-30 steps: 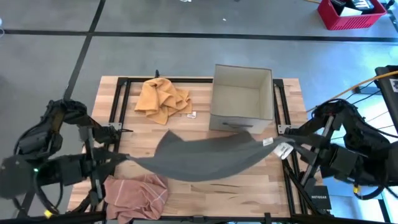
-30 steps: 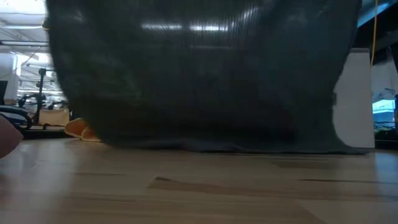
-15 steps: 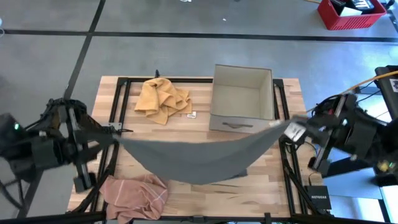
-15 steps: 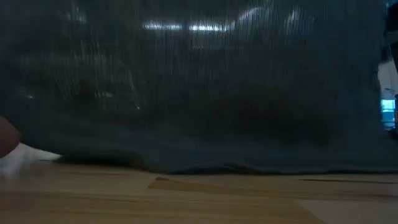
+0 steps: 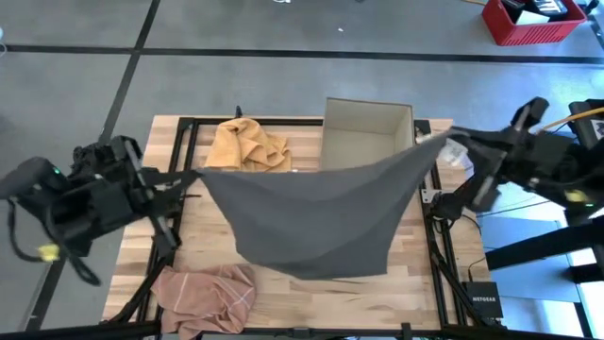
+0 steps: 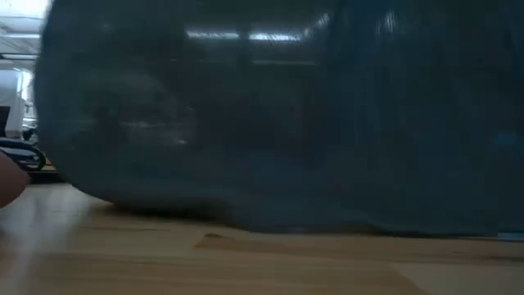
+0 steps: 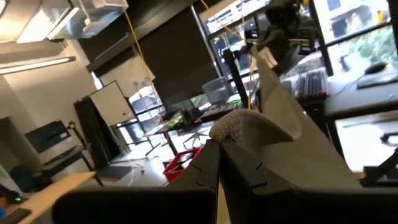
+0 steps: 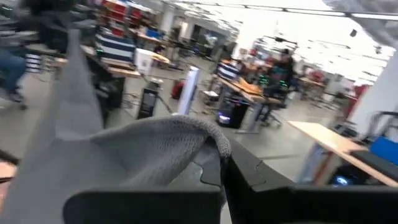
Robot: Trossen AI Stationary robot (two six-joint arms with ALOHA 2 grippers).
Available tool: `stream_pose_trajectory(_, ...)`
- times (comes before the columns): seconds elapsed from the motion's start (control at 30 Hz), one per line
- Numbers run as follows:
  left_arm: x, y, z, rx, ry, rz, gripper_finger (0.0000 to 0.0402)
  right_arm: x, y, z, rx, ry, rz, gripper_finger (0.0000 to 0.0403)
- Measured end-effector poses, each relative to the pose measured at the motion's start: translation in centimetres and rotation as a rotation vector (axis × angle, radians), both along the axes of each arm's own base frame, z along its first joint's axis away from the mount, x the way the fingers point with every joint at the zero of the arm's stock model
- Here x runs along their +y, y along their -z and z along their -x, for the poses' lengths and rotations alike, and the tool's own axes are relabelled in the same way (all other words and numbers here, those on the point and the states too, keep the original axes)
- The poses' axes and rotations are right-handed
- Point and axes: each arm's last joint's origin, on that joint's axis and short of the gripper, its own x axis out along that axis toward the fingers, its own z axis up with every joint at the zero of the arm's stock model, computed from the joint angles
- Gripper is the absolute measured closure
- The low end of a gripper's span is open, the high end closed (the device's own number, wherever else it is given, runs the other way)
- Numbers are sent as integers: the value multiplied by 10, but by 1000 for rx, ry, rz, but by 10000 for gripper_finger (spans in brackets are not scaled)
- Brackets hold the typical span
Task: Fold towel
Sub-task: Fold the gray towel
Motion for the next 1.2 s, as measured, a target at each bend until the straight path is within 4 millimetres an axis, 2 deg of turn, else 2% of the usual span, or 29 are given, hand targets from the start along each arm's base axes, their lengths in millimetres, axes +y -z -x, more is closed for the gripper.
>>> stream_pose_trajectory(0.13, 17, 6, 1, 2, -24, 42, 400, -14, 10, -4, -18, 30, -8, 398)
stream_pose_trajectory(0.27, 44, 10, 9, -1, -50, 88, 400, -44, 16, 6, -67, 4, -83, 398)
stream_pose_trajectory(0.37, 67, 12, 17, 28, -102, 70, 400, -63, 24, 11, -53, 47, -85, 398)
stream_pose_trajectory(0.5, 90, 9, 24, 35, -171, 53, 400, -78, 28, 11, -8, 152, -25, 398)
stream_pose_trajectory(0.57, 95, 3, 26, -12, -144, 86, 400, -80, 25, 9, 2, 171, 1, 398)
stream_pose_trajectory(0.73, 88, -11, 24, -150, 66, 133, 400, -71, 12, -1, -6, 139, 49, 398)
stream_pose_trajectory(0.87, 76, -12, 18, -177, 111, 155, 400, -59, 8, -11, -55, 11, 45, 398)
stream_pose_trajectory(1.07, 46, -5, 14, -168, 218, 213, 400, -33, 5, -3, -112, -141, -56, 398)
stream_pose_trajectory(1.2, 23, 1, 15, -159, 303, 251, 400, -6, 6, 4, -118, -228, -95, 398)
